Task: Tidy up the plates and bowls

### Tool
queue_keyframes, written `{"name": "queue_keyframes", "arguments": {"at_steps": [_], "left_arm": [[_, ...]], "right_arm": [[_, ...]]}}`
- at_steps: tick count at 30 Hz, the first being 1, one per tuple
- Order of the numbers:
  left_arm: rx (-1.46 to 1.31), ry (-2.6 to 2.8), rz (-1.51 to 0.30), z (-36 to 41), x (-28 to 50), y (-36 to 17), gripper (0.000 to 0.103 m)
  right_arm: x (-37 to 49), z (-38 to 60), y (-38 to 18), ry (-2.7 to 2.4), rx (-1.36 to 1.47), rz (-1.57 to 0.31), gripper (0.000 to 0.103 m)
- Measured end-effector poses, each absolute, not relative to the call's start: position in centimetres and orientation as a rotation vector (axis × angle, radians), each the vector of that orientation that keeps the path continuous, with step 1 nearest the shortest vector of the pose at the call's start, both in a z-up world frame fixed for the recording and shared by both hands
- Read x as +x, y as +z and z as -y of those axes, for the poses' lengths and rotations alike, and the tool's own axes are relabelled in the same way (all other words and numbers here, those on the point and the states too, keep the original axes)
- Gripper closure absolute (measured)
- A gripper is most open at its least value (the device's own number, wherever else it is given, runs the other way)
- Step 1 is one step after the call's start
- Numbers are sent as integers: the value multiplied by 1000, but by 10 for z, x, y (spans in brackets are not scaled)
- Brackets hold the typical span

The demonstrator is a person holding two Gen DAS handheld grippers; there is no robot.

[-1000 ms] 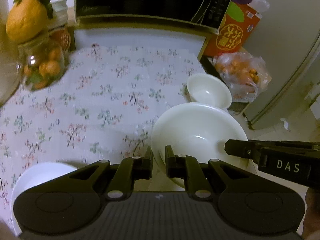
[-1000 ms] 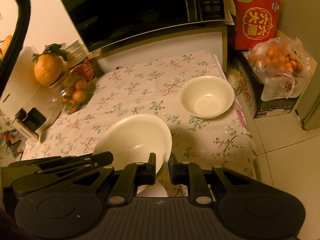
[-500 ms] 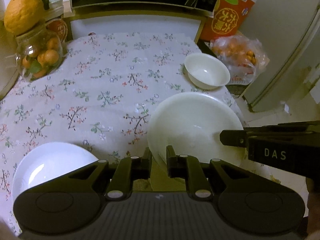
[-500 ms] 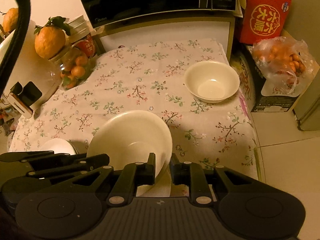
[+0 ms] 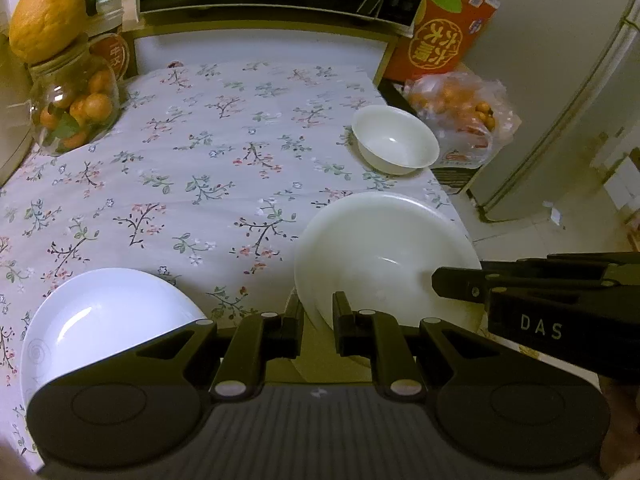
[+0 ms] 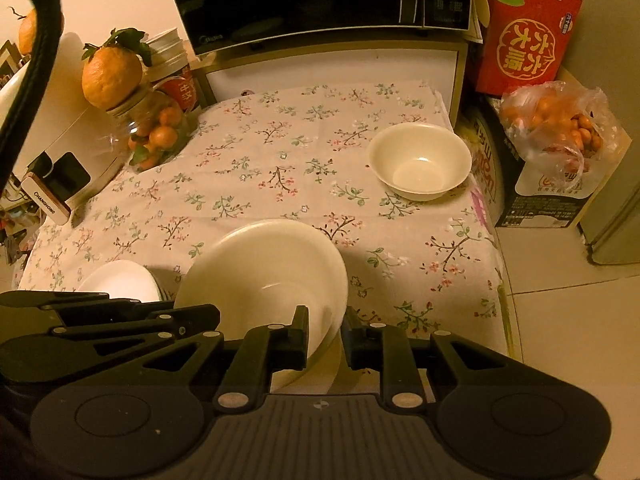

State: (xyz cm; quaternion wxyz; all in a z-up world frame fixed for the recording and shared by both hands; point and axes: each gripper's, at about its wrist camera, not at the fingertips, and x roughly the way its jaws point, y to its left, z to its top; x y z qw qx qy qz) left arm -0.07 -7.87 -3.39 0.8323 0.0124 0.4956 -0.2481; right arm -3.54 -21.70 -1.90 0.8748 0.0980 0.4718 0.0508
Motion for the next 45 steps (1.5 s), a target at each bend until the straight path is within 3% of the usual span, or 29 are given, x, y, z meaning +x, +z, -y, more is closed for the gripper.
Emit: {"name": "queue_keyframes", "arguments": {"at_steps": [18, 33, 38, 45], "left_arm": [[138, -490, -1063, 85, -9, -52, 89], [123, -503, -1079, 82, -6, -54, 89], [64, -529, -1122, 78, -1, -54, 89], [55, -529, -1131, 80, 0, -55, 86]], "right_arm": [[-39, 204, -45, 117, 167, -1088, 81], [-35, 203, -51, 120, 172, -1121, 73], [-34, 203, -53, 129, 179, -1129, 66], [-33, 203, -54, 133, 183, -1134, 66]]}}
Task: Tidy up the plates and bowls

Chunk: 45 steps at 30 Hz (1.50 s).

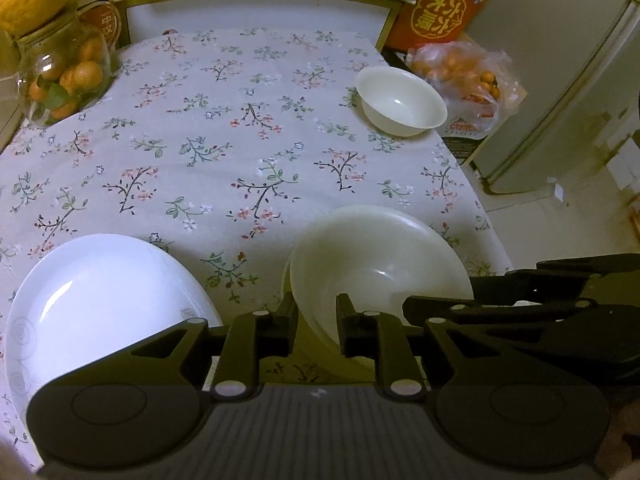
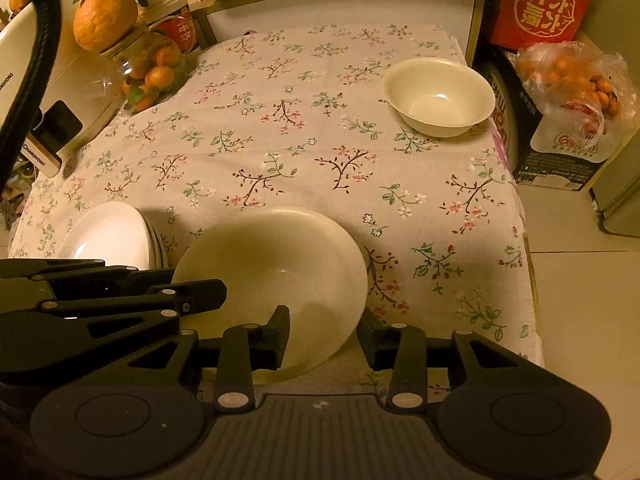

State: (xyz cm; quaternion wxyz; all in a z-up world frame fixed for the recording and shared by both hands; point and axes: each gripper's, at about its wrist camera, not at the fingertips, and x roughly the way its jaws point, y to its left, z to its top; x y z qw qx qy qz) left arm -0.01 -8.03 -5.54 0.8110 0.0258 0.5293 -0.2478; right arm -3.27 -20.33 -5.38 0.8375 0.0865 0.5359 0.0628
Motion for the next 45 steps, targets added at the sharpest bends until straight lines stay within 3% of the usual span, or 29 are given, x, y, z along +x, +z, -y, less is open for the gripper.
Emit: {"name": "queue_keyframes", "arguments": {"at_steps": [22, 29, 34, 38, 45], "left_arm": [[18, -504, -1161, 69, 13, -50, 74], [121, -527, -1119, 84, 6, -60, 89], [117, -526, -1167, 85, 9, -68, 89], [85, -499, -1139, 76, 14, -57, 73], [54, -486, -1118, 79, 19, -53, 72]], "right_arm": [[-29, 212, -48, 135, 206, -1121, 64], [-26, 215, -47, 124, 213, -1115, 63], [-24, 220, -44, 109, 221, -1098, 62], [-23, 225, -42, 103, 237, -1092, 62], [-22, 234, -36, 109, 262, -1066, 58]]}}
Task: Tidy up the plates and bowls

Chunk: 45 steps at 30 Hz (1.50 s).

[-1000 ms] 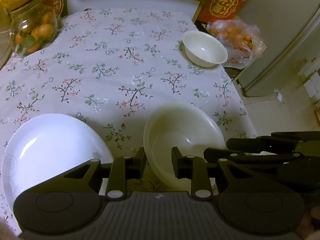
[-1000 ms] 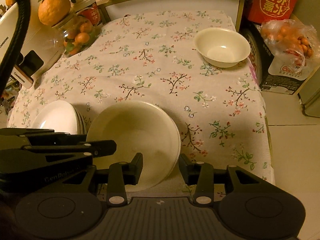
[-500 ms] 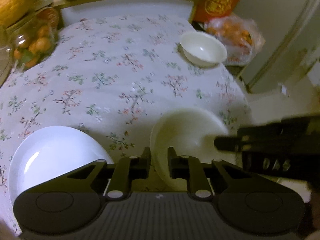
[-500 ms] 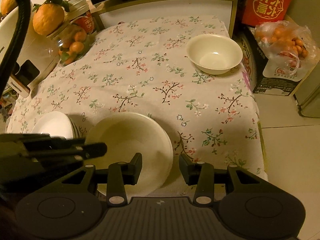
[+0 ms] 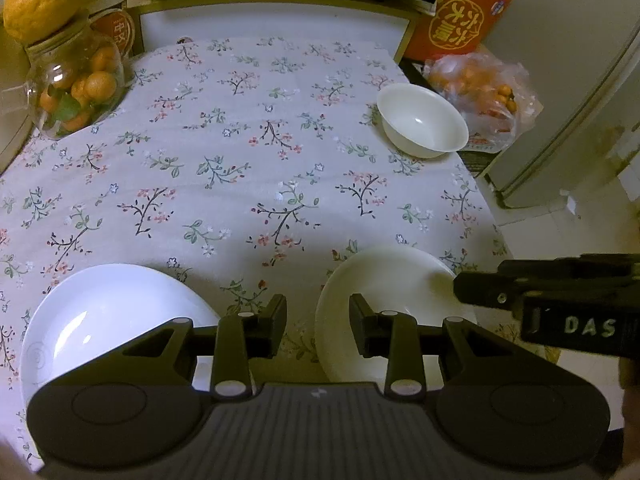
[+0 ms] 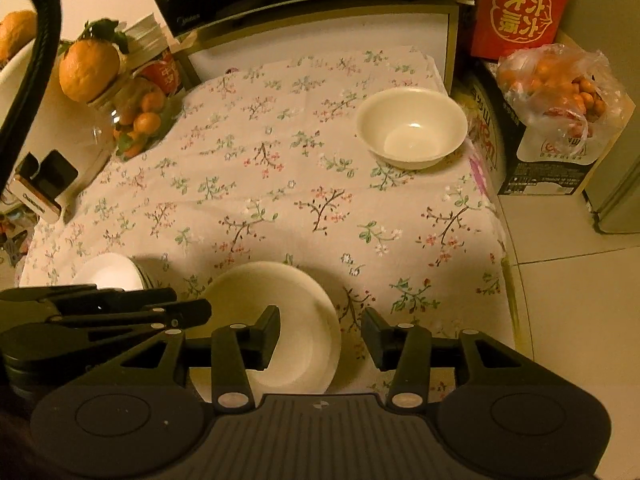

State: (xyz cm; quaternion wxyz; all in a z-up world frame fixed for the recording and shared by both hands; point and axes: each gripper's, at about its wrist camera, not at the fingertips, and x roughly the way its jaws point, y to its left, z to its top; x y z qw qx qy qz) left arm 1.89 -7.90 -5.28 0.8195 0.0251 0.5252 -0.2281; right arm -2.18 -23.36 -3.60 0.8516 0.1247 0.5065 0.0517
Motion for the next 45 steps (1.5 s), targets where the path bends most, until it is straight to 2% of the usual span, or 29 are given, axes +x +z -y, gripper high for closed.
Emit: {"name": "queue_keyframes", "arguments": {"at_steps": [13, 21, 38, 43, 45], "left_arm": [[80, -461, -1045, 103, 28, -44, 71], [122, -449, -986, 123, 44, -38, 64], [160, -407, -946, 154, 89, -46, 60], [184, -413, -936, 165, 101, -51, 54], [182, -413, -938, 168, 107, -54, 52]], "right_arm": [[-16, 252, -24, 118, 310, -1010, 50], [-6, 271, -16, 74, 348, -968, 45], [26, 312, -24, -44, 405, -961, 39], [37, 322, -33, -76, 424, -980, 38], [41, 325, -36, -89, 435, -987, 34]]}}
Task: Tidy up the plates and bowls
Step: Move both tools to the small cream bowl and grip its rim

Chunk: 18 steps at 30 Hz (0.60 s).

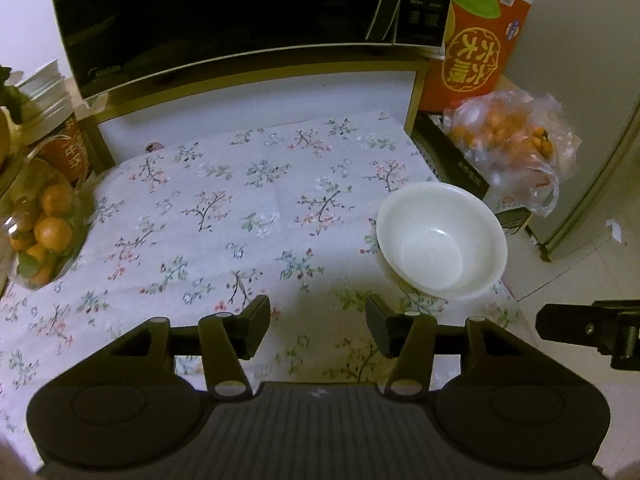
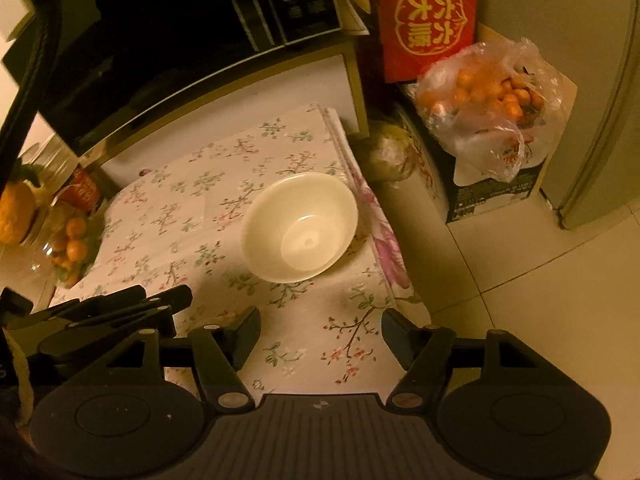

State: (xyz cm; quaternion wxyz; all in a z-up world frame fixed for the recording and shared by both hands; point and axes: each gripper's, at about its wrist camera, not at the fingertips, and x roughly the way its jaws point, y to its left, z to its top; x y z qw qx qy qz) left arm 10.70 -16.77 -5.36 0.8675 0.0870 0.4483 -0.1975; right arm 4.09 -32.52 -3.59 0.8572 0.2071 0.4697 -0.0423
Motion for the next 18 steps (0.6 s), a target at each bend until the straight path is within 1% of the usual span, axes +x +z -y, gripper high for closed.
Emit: {"name": "queue_keyframes", "arguments": {"at_steps": [2, 6, 8, 11, 18], "left_arm": [[156, -428, -955, 168, 116, -57, 49], [89, -418, -980, 162, 136, -63, 48], [82, -417, -977, 164, 141, -65, 48], [34, -438, -999, 168, 147, -71, 47], [-21, -487, -1016, 185, 151, -81, 48]], "right_arm": [[47, 331, -41, -107, 459, -996, 33], [58, 340, -49, -136, 530, -1010, 27], [62, 344, -53, -139, 548, -1013, 26], [69, 347, -59, -151, 565, -1015, 25], [86, 355, -71, -156, 707, -977, 26]]}}
